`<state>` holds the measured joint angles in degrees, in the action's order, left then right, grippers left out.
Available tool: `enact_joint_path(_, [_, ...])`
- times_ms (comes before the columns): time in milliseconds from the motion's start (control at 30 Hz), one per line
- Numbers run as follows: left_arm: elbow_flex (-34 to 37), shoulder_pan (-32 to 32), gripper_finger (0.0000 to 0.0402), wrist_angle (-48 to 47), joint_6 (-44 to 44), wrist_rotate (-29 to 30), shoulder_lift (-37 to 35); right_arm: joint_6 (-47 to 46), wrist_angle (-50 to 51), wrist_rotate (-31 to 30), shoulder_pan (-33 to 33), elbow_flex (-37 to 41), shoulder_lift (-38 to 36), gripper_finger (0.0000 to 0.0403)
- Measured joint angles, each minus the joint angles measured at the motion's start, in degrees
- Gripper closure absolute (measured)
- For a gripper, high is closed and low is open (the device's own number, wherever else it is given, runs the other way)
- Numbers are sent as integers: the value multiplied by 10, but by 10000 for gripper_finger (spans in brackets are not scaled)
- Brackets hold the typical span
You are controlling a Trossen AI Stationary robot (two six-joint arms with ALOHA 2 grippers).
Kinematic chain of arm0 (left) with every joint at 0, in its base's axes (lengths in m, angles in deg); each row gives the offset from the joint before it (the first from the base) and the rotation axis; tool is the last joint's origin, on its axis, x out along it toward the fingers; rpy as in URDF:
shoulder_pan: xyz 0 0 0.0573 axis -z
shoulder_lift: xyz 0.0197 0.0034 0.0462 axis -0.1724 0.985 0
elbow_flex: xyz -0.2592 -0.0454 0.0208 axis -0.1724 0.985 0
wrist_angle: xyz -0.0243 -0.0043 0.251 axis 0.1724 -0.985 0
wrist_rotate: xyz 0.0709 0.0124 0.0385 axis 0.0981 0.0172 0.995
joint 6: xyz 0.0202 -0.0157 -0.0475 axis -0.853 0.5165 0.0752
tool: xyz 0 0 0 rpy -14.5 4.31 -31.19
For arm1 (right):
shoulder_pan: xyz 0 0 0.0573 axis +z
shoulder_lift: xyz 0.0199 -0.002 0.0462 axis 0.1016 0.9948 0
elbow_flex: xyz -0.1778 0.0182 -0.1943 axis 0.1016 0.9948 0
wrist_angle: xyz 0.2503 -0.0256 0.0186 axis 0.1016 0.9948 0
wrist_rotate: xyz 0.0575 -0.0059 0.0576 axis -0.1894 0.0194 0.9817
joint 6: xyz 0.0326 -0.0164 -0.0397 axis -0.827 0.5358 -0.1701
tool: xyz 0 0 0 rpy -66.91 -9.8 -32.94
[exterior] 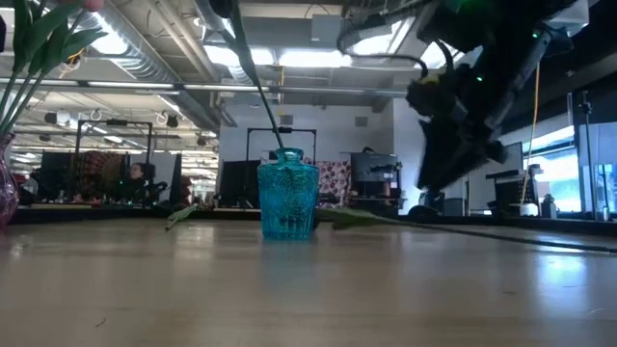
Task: Sort flowers into vase by color
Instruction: Put the top right black tulip into the blue vase
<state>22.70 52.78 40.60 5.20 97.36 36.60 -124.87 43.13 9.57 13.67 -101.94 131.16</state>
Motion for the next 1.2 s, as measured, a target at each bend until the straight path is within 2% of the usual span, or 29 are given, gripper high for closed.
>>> enact_joint_path(167, [0,0,401,0,0,0,0,91,-82,-32,-10,0,7,242])
enact_joint_path(267, [0,0,401,1,0,0,0,128,-136,-14,-25,-1,37,242])
enact_joint_path(333, [0,0,401,1,0,0,0,128,-169,29,-40,-1,66,245])
enact_joint_path(400, [0,0,401,2,0,0,0,130,-175,77,-54,-10,92,249])
enact_joint_path(600, [0,0,401,4,0,0,0,198,-183,125,-56,-52,128,250])
enact_joint_path(900, [0,0,401,3,0,0,0,234,-168,148,-56,-55,153,251])
enact_joint_path(1000, [0,0,401,3,0,0,0,235,-187,176,-56,-55,183,251])
enact_joint_path(1200, [0,0,401,3,4,0,0,253,-220,173,-56,-56,200,251])
